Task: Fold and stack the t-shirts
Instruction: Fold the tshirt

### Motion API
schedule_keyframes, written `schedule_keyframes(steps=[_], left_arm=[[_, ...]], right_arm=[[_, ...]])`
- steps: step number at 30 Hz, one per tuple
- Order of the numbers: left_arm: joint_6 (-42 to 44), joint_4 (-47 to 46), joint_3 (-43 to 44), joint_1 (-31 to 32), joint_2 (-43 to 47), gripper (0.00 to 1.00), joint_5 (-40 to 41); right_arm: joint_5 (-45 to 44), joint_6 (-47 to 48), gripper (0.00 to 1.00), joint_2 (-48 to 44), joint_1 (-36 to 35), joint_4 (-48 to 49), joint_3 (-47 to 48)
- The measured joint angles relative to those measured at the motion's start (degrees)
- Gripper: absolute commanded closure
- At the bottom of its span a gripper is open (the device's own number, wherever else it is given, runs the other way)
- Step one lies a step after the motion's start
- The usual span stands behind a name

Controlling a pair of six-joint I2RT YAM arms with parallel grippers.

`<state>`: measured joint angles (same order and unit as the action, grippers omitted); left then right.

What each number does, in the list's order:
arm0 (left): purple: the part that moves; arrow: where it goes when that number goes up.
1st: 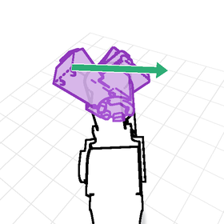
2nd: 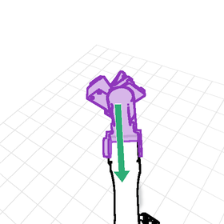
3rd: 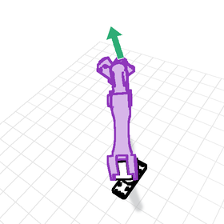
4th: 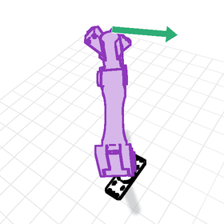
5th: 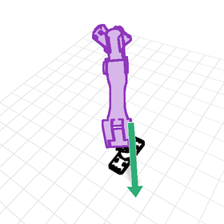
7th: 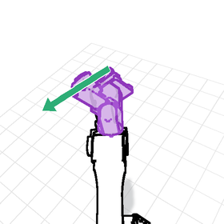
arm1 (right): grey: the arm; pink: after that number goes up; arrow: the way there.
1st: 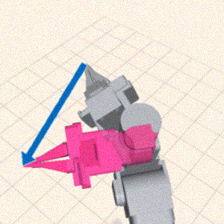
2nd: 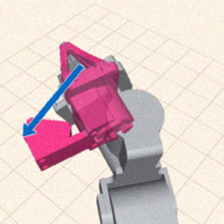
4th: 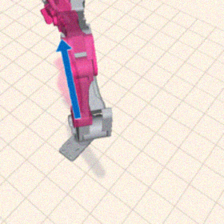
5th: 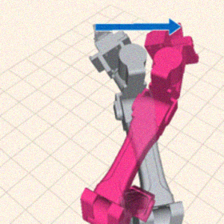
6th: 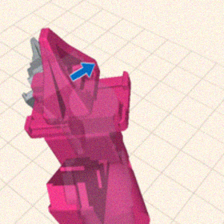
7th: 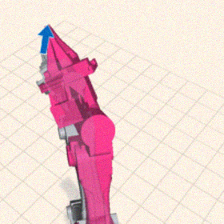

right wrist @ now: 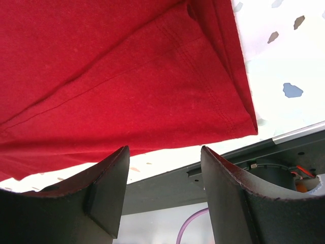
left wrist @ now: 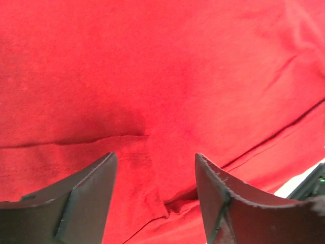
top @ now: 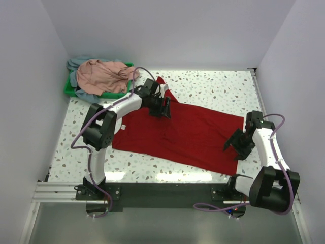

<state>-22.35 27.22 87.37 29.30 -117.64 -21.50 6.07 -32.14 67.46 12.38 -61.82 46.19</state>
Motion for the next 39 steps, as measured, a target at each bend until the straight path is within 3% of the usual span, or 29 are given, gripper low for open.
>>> schedule_keyframes(steps=[6,16,22,31,39], left_arm=[[-1.3,-2.6,-0.7,-0.5,0.5,0.30,-2.3],[-1.4,-5.5,-17.6,-11.3,11.7,0.29,-1.4],[-1.0,-5.6,-25.8,-12.2,14.9,0.29,-0.5],[-1.1,-9.7,-31.6,-12.8,18.6,0.26,-0.5],[-1.0,-12.7,-34.2,-13.7,20.2,0.25,-0.8]], right_arm=[[-0.1,0.0,0.39,-2.3,-0.2,-0.3,0.4],[-1.2,-0.3,0.39,-1.6,-6.4,1.2,6.5],[-1.8,-2.1,0.39,5.3,-11.0,5.6,6.6],[-1.6,-5.2,0.39,13.3,-13.8,13.9,-1.0],[-1.4,-7.6,0.40,12.6,-13.9,15.8,-7.0]])
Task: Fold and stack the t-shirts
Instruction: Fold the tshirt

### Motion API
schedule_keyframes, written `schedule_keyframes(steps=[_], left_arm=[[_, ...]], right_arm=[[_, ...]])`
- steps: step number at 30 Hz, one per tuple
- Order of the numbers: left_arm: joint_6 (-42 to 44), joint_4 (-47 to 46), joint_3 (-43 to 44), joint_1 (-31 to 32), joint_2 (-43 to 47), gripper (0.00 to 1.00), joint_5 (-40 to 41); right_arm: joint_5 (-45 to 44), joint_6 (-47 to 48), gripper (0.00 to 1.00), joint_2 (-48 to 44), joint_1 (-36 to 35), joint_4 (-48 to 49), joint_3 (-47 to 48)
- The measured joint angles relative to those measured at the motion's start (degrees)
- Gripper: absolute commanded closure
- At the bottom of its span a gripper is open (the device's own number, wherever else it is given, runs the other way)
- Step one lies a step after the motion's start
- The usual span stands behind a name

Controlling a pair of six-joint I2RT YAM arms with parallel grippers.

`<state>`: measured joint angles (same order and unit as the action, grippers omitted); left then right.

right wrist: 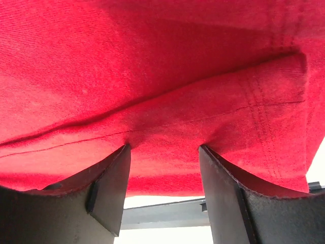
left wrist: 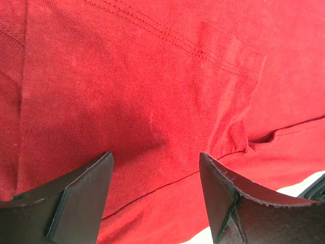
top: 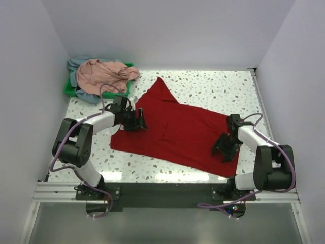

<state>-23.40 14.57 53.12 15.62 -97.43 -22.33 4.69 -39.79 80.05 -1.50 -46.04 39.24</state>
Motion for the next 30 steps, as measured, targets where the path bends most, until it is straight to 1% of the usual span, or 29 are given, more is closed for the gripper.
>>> schedule_keyframes(steps=[9,15,18,21,25,27,30], left_arm=[[0.2,-0.6,-2.9,-0.1,2.9,0.24,1.4],[0.2,0.7,-5.9,-0.1,6.3,0.24,3.1],[0.5,3.1,-6.3,-0.2,7.9,0.23,5.0],[0.4,5.5,-6.0,-0.3,9.1,0.23,6.1],[0.4,8.8,-2.1,-0.5,9.5,0.22,6.6],[0.3,9.2,0.4,-0.5,9.5,0.22,6.8],[0.0,8.7,3.7,-0.6,9.5,0.22,7.0]], right_arm=[[-0.2,-1.8,0.40,-3.5,0.0,-1.8,-2.7],[-0.2,-2.3,0.40,-5.2,-0.1,-3.4,-3.5],[-0.4,-2.2,0.39,-6.4,-0.1,-4.9,-3.3],[-1.0,-1.7,0.39,-6.6,-0.1,-8.2,0.0],[-3.6,0.4,0.41,-5.2,0.5,-11.1,8.9],[-4.5,2.1,0.45,-3.4,2.3,-11.2,13.7],[-6.0,4.8,0.48,0.5,7.1,-11.2,19.1]])
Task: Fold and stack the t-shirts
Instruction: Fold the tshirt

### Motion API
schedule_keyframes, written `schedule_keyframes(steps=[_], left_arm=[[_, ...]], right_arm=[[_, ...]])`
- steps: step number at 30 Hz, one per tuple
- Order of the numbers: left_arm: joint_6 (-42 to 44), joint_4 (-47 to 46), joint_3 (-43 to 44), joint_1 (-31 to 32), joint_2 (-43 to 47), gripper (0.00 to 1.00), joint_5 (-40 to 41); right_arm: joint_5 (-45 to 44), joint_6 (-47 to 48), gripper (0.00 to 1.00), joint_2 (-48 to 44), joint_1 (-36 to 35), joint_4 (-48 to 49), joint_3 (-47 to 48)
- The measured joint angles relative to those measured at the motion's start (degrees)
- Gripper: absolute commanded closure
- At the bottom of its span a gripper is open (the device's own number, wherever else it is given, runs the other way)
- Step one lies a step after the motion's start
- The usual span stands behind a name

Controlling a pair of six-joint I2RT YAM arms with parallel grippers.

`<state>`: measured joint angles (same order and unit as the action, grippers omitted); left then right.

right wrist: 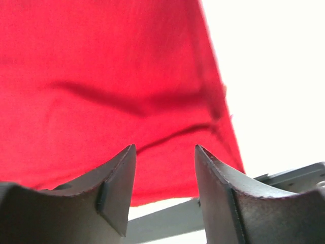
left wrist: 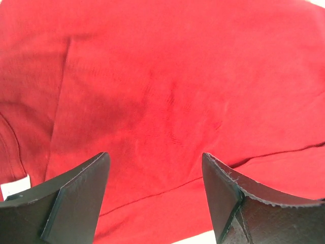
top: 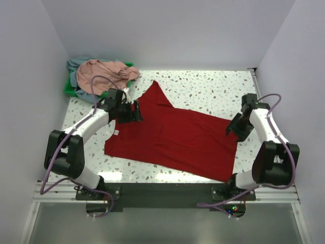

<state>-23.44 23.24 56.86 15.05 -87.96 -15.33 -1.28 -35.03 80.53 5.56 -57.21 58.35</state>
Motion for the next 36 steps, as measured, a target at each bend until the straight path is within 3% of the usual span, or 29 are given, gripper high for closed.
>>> schedule_keyframes(steps=[9,17,30,36], left_arm=[[-2.1,-2.8,2.9,0.0,-6.8,0.18,-1.5],[-4.0,-4.9,3.3,-0.1,-13.4,0.16,-2.8],[-4.6,-7.5,5.5,-0.1,-16.3,0.15,-3.8],[-4.6,-7.6,6.2,-0.1,-16.9,0.14,-3.8]], right_arm=[[-5.3,5.7,0.56,13.3,5.5,2.6,11.3],[-6.3,7.5,0.67,21.5,7.3,8.7,13.7],[-6.2,9.9,0.75,27.9,8.3,14.7,16.2],[-6.3,10.7,0.73,29.2,8.4,15.1,16.2]])
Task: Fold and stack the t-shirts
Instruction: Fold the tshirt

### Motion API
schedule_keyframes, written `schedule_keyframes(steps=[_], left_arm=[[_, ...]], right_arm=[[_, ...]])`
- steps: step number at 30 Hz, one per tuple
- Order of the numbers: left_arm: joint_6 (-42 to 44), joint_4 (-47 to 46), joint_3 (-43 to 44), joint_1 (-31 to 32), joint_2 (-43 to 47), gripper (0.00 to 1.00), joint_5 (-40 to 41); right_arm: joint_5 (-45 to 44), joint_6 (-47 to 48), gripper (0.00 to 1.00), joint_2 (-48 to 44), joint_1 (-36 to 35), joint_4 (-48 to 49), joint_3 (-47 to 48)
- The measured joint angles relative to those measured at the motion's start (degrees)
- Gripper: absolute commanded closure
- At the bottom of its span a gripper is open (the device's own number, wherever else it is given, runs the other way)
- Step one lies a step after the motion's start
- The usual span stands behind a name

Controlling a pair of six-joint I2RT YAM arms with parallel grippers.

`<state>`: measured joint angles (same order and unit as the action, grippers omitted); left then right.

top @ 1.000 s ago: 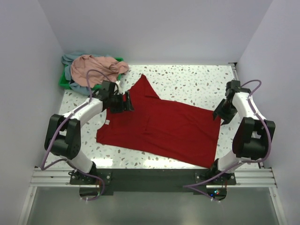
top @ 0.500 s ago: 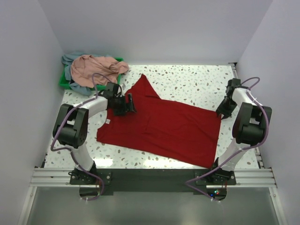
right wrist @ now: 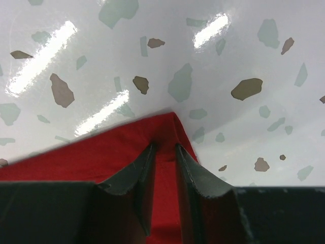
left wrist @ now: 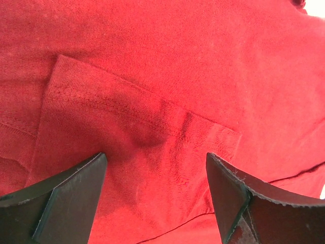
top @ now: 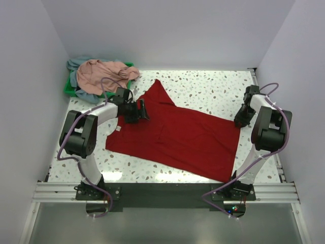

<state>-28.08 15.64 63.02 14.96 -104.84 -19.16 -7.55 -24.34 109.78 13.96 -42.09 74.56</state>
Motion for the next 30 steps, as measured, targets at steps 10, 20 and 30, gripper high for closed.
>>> schedule_keyframes(steps=[10,20,30], left_arm=[[0.0,0.0,0.5,0.0,-0.4,0.14,0.0],[0.1,0.3,1.4,0.0,-1.1,0.14,-0.1],[0.1,0.2,1.5,0.0,-1.2,0.13,-0.1]], right_arm=[[-0.5,1.5,0.68,0.0,1.0,0.0,0.0],[-0.1,1.9,0.76,0.0,1.2,0.8,-0.5],[0.9,2.1,0.93,0.0,1.2,1.3,-0.6]])
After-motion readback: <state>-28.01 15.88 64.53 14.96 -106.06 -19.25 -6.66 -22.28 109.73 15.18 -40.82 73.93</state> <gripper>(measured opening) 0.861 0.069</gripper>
